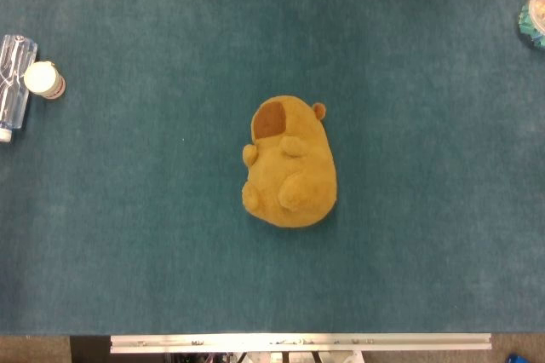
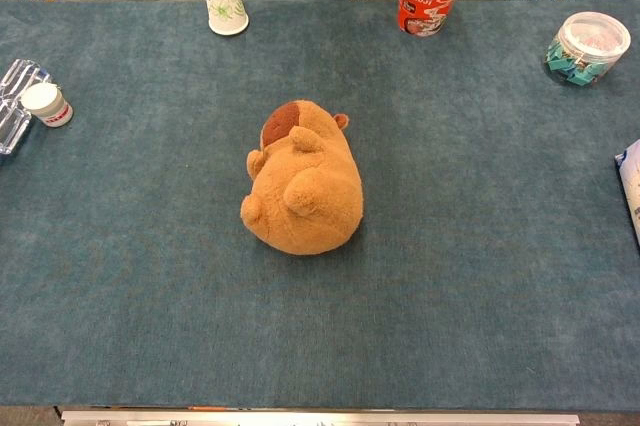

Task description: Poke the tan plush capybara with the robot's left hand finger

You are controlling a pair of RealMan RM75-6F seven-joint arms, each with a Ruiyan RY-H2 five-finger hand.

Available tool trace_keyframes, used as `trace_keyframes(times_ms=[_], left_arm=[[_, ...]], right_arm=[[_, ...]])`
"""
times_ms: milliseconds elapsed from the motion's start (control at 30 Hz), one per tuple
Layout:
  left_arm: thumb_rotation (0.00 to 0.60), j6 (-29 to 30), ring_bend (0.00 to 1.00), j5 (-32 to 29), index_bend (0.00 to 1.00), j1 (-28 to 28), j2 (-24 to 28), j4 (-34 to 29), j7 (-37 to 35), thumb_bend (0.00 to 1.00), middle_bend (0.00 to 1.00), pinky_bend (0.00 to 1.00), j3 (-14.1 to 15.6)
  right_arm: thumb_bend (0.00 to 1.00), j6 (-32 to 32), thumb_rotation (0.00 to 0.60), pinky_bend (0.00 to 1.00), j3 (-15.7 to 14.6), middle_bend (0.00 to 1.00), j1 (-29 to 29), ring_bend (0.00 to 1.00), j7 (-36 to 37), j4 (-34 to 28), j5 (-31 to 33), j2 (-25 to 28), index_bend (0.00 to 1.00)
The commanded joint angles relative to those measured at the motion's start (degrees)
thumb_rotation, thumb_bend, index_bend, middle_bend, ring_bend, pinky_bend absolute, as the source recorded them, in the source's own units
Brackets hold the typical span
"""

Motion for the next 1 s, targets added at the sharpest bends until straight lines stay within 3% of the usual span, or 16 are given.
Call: trace_keyframes(times_ms=[33,367,533,600,667,767,867,1000], left_arm=[[0.600,-0.3,0.12,-0.3,0.54,-0.1,-0.2,0.1,0.0,0.28,0.21,0.12,-0.1],[0.600,-1.0,0.12,0.4,0.54,-0.2,-0.6,0.1,-0.4,0.28,0.21,0.12,0.0],[0.600,-4.6,0.12,3.7,0.53,-1.6,0.1,-1.4,-3.1,0.28,0.20,0.12,1.7],[0.600,-6.9,0.09,5.9,0.51,-2.5,1.4,-2.8,-3.7,0.34,0.19,0.12,3.0],[0.600,-9.0,0.07,7.6,0.47,-3.6,2.8,-4.5,-2.9,0.55,0.18,0.12,3.8],[0.600,-11.8,0.07,8.3,0.40,-4.9,4.6,-7.1,-1.2,0.76,0.20,0.13,4.4],[0.600,-14.7,0.18,8.0,0.37,-6.5,6.4,-9.8,0.3,0.87,0.28,0.21,4.4],[0.600,-18.9,0.33,6.9,0.35,-8.7,8.5,-13.1,0.7,0.92,0.45,0.31,4.5]], right_arm=[[0.00,-0.1,0.600,0.38,-0.1,0.30,0.0,0.28,0.1,0.2,-0.1,-0.1,0.26],[0.00,0.6,0.600,0.38,0.1,0.30,-0.2,0.28,0.2,0.0,-0.2,0.3,0.26],[0.00,0.8,0.600,0.38,0.6,0.30,0.1,0.28,-0.8,-0.6,-0.5,0.7,0.26],[0.00,1.0,0.600,0.38,0.8,0.30,0.4,0.28,-1.2,-1.2,-1.1,1.2,0.26],[0.00,1.0,0.600,0.38,1.1,0.30,0.7,0.28,-1.6,-2.0,-1.7,1.8,0.26],[0.00,0.7,0.600,0.38,1.4,0.30,1.2,0.28,-2.1,-2.9,-1.9,2.4,0.26],[0.00,0.0,0.600,0.38,1.7,0.30,1.7,0.28,-2.3,-3.3,-1.7,2.7,0.26],[0.00,-0.7,0.600,0.38,1.9,0.30,2.2,0.28,-2.0,-3.0,-1.1,2.6,0.26]])
